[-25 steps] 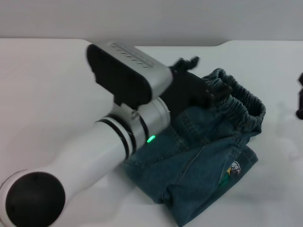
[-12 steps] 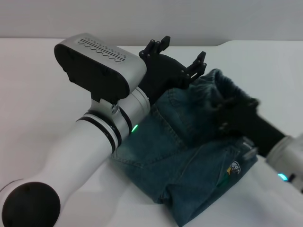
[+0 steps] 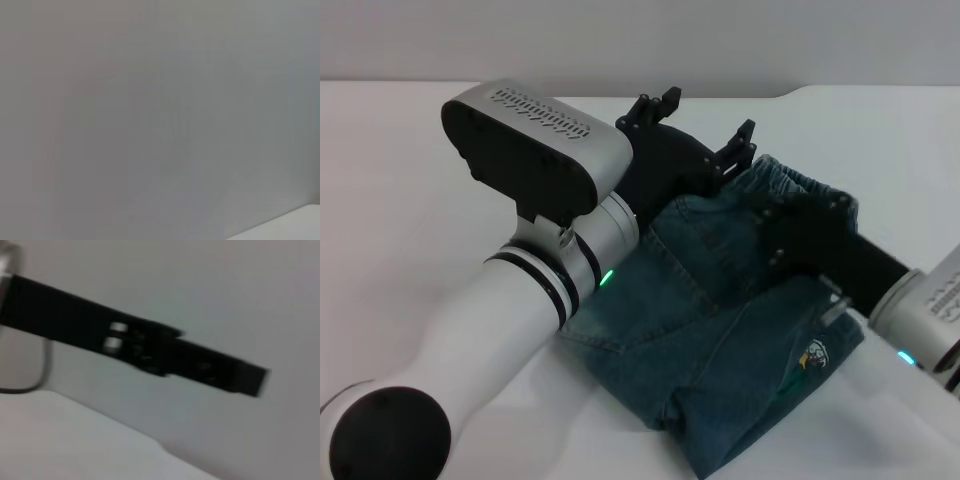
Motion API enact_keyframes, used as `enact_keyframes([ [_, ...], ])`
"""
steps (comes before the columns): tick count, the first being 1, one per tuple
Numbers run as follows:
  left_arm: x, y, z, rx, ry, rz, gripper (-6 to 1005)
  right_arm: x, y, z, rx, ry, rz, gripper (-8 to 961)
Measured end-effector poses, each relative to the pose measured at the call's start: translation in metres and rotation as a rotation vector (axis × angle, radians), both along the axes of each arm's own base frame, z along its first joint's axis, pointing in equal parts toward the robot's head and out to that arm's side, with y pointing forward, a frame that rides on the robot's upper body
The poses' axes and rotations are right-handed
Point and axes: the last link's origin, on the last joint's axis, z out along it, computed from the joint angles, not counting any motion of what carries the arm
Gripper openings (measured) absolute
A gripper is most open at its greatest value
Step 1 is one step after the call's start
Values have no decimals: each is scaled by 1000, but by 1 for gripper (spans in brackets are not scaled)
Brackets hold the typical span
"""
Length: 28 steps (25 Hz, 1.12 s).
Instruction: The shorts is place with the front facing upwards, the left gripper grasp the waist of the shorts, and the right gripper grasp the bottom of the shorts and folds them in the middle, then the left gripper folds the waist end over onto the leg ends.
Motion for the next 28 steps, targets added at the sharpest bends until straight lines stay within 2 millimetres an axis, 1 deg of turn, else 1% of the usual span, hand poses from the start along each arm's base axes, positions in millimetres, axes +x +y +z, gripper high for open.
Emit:
enact_keyframes([
  [3, -1, 0, 0, -1, 0, 2, 844, 6, 2, 2, 5, -8, -16, 0],
  [7, -1, 0, 0, 2, -1, 2, 844, 14, 1, -6, -27, -30, -39, 0],
  [9, -1, 1, 3, 17, -5, 7, 844, 21, 0, -9, -36, -40, -64, 0],
  [11, -3, 2, 5, 24, -7, 12, 844, 32, -3, -7, -32, -41, -103, 0],
  [13, -9, 4, 11, 45, -13, 36, 844, 42, -6, -4, -20, -36, -143, 0],
  [15, -12, 5, 14, 58, -16, 48, 844, 55, -9, 3, 7, -31, -187, 0],
  [18, -19, 7, 20, 94, -11, 64, 844, 70, -12, 22, 82, 0, -235, 0],
  [22, -32, 11, 28, 170, 5, 87, 844, 73, -16, 49, 195, 67, -229, 0],
  [24, -41, 14, 34, 227, 4, 109, 844, 79, -17, 64, 262, 92, -258, 0],
  [25, -49, 15, 38, 270, -6, 133, 844, 88, -20, 75, 313, 108, -289, 0],
  [26, -52, 15, 39, 286, -13, 142, 844, 88, -20, 75, 313, 108, -289, 0],
  [28, -66, 16, 43, 325, -35, 182, 844, 99, -25, 86, 364, 125, -332, 0],
])
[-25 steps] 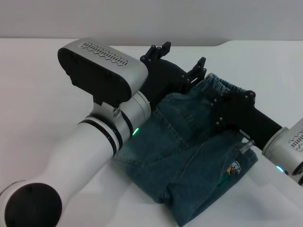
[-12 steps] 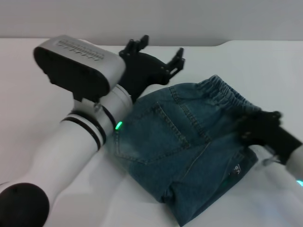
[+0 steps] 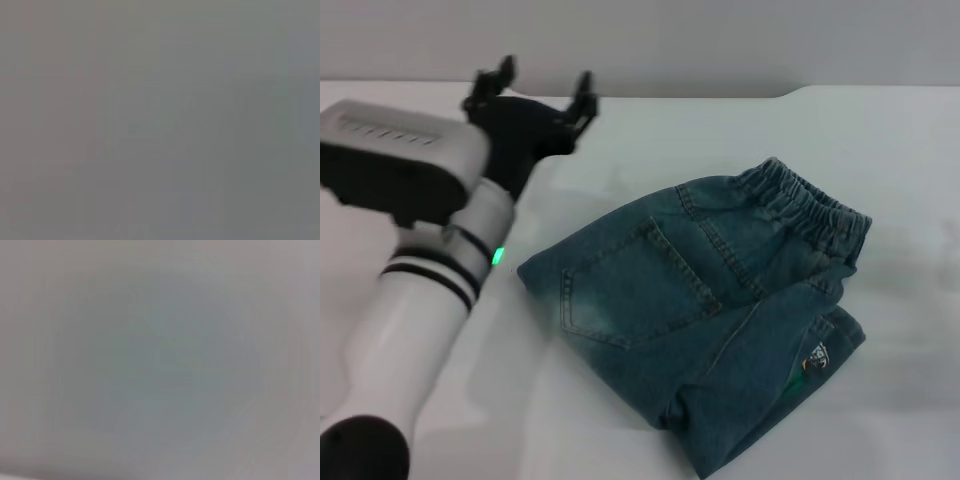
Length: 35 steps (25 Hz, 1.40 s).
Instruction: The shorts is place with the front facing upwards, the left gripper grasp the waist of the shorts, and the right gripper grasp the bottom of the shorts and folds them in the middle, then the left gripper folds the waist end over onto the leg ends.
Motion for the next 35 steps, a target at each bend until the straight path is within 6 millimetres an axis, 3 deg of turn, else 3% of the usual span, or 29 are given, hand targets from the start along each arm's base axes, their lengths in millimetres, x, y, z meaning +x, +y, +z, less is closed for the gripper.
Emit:
enact_keyframes([
  [2, -5, 0, 1, 13, -8, 12, 843, 12, -5, 11, 59, 30, -54, 0],
  [4, -26, -1, 4, 64, -42, 40, 843, 29, -15, 25, 140, 81, -134, 0],
  [6, -32, -3, 5, 79, -50, 39, 843, 41, -24, 32, 183, 104, -182, 0],
  [7, -51, -10, 4, 113, -57, 13, 843, 49, -31, 35, 205, 110, -209, 0],
  [10, -65, -14, 5, 127, -72, -6, 844, 65, -50, 39, 247, 111, -252, 0],
  [16, -96, -10, 9, 119, -62, 23, 840, 69, -73, 42, 275, 83, -210, 0],
  [25, -94, -11, 12, 141, -27, -25, 840, 69, -90, 43, 294, 68, -192, 0],
  [35, -92, -10, 11, 130, -17, -41, 840, 70, -94, 41, 306, 79, -197, 0],
])
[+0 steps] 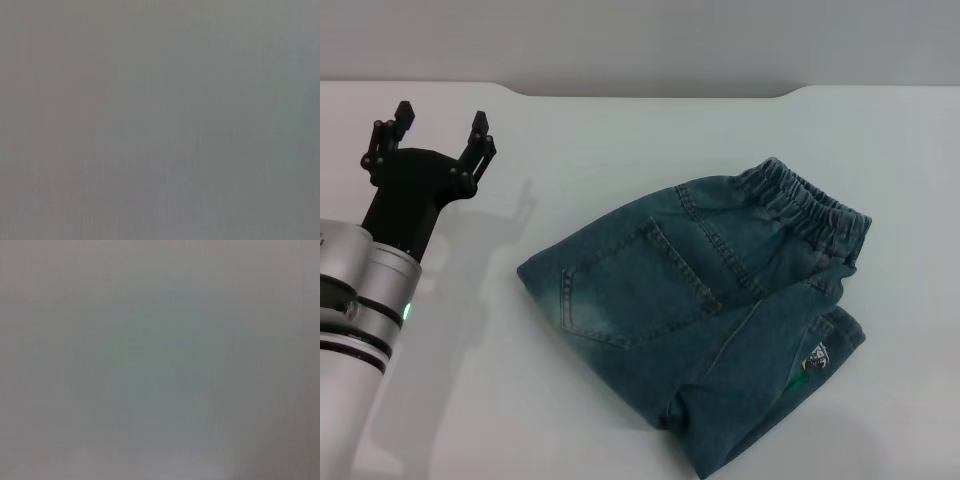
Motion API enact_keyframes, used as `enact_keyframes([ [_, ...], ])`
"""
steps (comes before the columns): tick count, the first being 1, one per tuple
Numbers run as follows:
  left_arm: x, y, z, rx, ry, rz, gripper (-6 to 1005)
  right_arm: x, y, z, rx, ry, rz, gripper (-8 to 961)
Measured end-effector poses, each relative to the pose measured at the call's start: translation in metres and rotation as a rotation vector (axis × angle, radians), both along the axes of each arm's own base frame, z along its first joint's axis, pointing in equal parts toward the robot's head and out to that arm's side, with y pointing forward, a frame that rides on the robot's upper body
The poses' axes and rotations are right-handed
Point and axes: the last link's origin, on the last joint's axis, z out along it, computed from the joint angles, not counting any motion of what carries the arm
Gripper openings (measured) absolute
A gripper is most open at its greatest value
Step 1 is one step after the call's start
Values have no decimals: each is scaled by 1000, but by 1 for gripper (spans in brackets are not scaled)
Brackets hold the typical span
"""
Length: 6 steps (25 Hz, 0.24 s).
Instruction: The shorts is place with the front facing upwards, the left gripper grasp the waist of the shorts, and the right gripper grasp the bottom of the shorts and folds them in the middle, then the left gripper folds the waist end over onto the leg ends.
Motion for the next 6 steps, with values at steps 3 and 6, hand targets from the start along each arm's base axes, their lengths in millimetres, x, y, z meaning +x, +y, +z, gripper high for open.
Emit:
enact_keyframes([
  [3, 0, 0, 0, -2, 0, 0, 840, -2, 1, 0, -4, -2, 12, 0],
  [6, -1, 1, -1, -8, 10, 2, 840, -1, 0, -1, -11, -1, 8, 0],
])
